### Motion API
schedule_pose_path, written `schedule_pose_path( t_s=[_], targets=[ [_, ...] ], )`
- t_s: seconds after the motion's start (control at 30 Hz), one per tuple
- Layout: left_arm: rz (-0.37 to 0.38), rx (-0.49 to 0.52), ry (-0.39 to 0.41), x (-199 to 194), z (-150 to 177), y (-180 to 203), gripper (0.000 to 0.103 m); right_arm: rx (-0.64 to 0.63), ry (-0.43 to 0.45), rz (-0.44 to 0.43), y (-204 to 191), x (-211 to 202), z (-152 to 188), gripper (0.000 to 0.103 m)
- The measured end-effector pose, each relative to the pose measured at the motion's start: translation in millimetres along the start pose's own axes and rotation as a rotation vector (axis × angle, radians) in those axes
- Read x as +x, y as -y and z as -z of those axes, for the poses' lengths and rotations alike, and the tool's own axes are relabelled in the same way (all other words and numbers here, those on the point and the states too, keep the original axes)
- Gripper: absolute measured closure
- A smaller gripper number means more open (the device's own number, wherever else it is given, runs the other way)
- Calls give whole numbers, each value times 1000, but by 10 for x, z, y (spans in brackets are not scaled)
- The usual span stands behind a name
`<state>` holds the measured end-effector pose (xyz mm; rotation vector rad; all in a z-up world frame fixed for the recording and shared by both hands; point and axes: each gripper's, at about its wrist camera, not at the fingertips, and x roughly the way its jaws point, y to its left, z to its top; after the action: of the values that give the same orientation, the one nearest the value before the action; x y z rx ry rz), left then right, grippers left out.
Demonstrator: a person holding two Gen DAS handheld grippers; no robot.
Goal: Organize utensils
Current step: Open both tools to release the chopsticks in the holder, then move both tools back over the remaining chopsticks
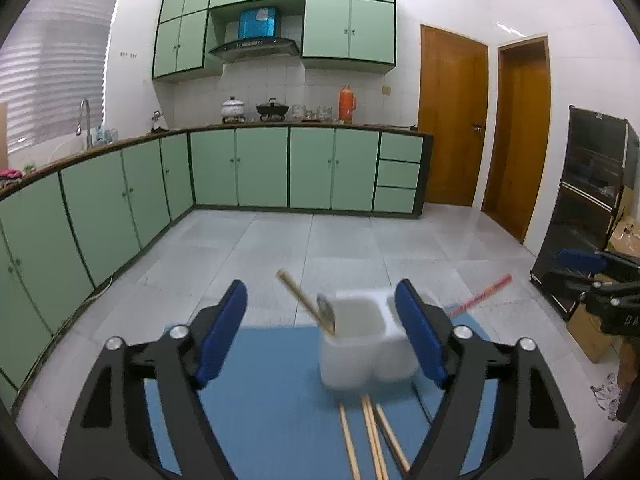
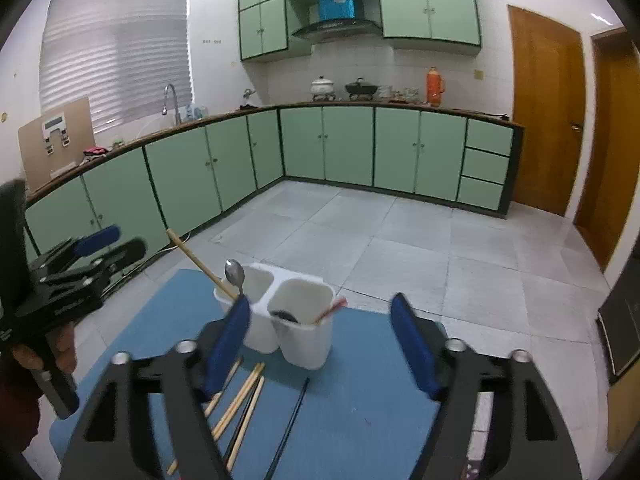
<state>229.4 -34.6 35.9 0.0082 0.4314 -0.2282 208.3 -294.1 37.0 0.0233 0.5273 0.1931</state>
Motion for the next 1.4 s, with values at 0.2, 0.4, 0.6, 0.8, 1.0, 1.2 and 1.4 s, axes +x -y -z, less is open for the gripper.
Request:
schedule_pose_path(
  t_s=[0.2, 0.4, 0.6, 0.8, 1.0, 1.2, 1.4],
  targets=[
    [-40, 17, -58, -267, 488, -17, 14, 16, -17, 70, -131, -189, 571, 9],
    [-85, 11, -168, -337, 1059, -84, 11, 15, -102, 105, -350, -176, 1283, 6],
    [-110, -2, -292, -305, 1498, -219, 11, 40, -165, 116, -525, -136, 1839, 6],
    [-124, -35, -352, -404, 1845, -263, 11, 125, -232, 92, -625, -65, 2263, 14],
    [-124, -32, -371, -470, 2000, -201, 11, 156, -262, 76, -707, -27, 2398, 38],
    [-126, -17, -386, -472, 2077, -150, 11, 177, -282, 75, -725, 31, 2470, 64],
    [-114, -1, -389, -466, 2085, -48, 11, 166, -283, 77, -757, 73, 2451, 75]
  ],
)
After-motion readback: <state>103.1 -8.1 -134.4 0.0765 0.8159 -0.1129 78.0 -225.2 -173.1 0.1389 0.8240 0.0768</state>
